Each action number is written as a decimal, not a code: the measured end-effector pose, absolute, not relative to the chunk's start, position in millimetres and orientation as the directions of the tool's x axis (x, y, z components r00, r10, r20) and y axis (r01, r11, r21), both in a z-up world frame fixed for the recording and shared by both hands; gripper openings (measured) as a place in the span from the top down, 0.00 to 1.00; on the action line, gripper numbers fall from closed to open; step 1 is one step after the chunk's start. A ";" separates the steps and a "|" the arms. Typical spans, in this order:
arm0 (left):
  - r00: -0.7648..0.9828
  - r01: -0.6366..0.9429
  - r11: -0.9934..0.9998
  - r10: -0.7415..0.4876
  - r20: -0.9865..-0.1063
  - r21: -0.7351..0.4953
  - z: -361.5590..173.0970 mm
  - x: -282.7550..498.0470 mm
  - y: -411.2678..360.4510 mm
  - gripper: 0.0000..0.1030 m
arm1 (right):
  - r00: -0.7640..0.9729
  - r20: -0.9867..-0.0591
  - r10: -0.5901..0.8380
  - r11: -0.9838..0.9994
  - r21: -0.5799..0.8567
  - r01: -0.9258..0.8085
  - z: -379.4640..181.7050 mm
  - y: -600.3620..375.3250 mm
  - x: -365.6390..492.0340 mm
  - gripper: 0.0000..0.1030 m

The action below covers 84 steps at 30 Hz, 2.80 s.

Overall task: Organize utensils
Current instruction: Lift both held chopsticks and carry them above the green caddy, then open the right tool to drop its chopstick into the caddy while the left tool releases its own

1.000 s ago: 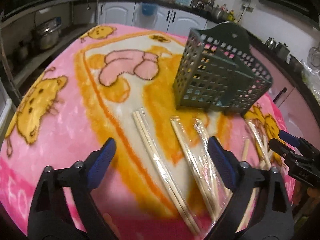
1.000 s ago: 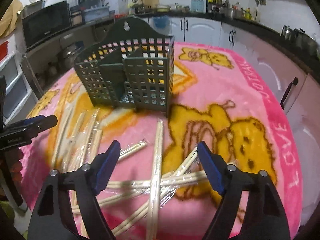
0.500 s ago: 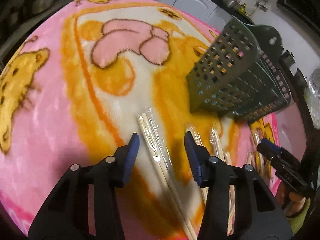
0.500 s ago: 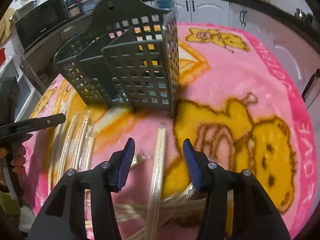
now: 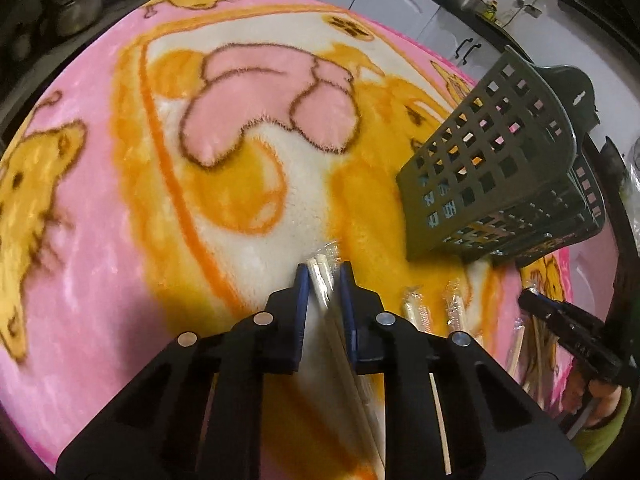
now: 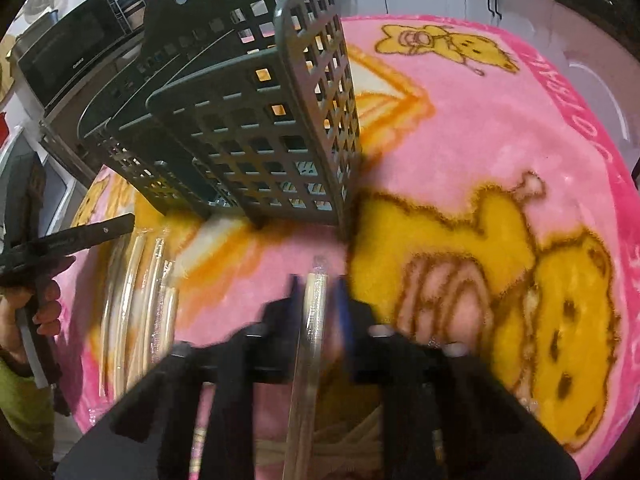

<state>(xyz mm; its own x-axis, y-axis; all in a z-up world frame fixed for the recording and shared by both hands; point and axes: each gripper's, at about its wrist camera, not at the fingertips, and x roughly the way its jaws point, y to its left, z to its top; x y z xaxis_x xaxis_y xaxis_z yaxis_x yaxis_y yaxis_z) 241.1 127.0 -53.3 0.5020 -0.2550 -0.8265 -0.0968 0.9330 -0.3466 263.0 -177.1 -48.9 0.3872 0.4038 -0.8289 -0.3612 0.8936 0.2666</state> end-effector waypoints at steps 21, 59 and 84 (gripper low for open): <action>0.758 0.134 0.940 -0.300 -0.579 -0.313 81.5 196.1 87.0 0.95 | 0.652 -0.579 0.489 0.862 0.205 -0.464 76.1 -195.0 201.2 0.94; 0.960 0.161 0.977 -0.188 -0.207 -0.139 210.9 252.9 21.7 0.97 | 0.859 -0.222 0.461 0.886 0.174 -0.431 196.0 -203.5 238.3 0.94; 0.960 0.150 0.980 -0.175 -0.216 -0.128 139.4 282.4 34.4 0.97 | 0.871 -0.264 0.415 0.908 0.187 -0.375 129.8 -176.1 296.5 0.94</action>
<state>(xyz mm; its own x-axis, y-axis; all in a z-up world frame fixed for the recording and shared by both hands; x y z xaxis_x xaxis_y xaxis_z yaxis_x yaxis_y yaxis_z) 282.4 34.4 139.4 0.9605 -0.1755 -0.2162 0.1503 0.9803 -0.1281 296.5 -176.1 129.8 0.8708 0.4145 -0.2642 -0.3755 0.9078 0.1869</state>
